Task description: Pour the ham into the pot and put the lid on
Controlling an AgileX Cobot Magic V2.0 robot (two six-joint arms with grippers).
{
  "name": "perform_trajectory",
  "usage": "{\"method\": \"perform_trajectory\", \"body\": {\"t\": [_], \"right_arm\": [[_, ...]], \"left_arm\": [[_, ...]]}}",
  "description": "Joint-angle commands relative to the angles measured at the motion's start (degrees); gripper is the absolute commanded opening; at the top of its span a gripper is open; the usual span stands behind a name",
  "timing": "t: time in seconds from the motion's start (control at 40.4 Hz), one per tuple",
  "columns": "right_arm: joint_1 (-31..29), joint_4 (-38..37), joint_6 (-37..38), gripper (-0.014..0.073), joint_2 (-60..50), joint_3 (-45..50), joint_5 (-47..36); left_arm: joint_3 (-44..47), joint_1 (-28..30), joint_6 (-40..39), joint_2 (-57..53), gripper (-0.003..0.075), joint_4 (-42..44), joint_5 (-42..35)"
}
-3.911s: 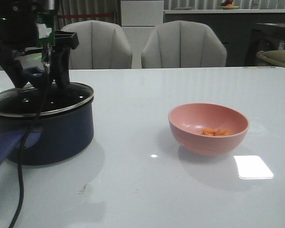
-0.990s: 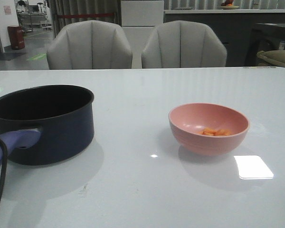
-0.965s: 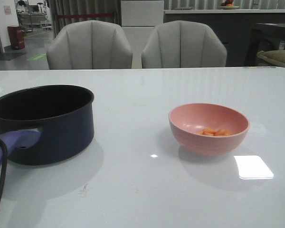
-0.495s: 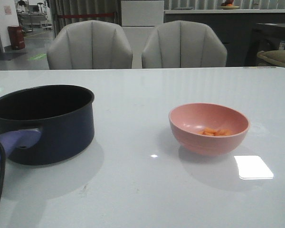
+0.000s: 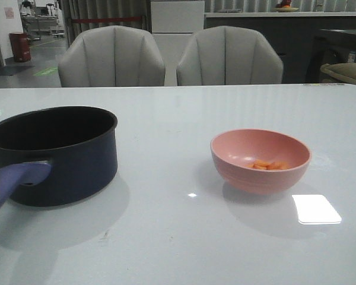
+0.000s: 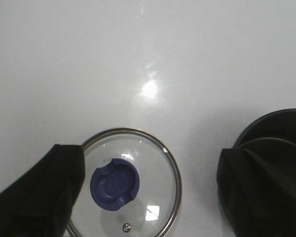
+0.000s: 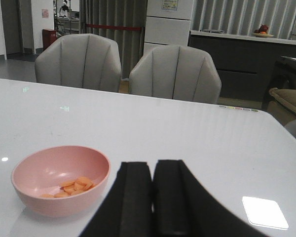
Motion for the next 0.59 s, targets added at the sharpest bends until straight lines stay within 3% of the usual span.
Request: {"method": "perform_trajectory", "body": {"t": [0.0,0.297,0.569], "right_arm": [[-0.30,-0.55,-0.21,0.0146,-1.19,-0.27,-4.91],[-0.30,-0.55,-0.21,0.0146,-1.19,-0.27,-4.91],[-0.30,-0.55,-0.21,0.0146,-1.19,-0.27,-4.91]], "left_arm": [[0.07,-2.22,-0.02,-5.27,0.0561,-0.49,-3.40],[15.14,-8.57,-0.02,-22.74,0.0561,-0.65,-14.12],[29.62,-9.99,-0.02,-43.17,0.0561,-5.05,-21.24]]}}
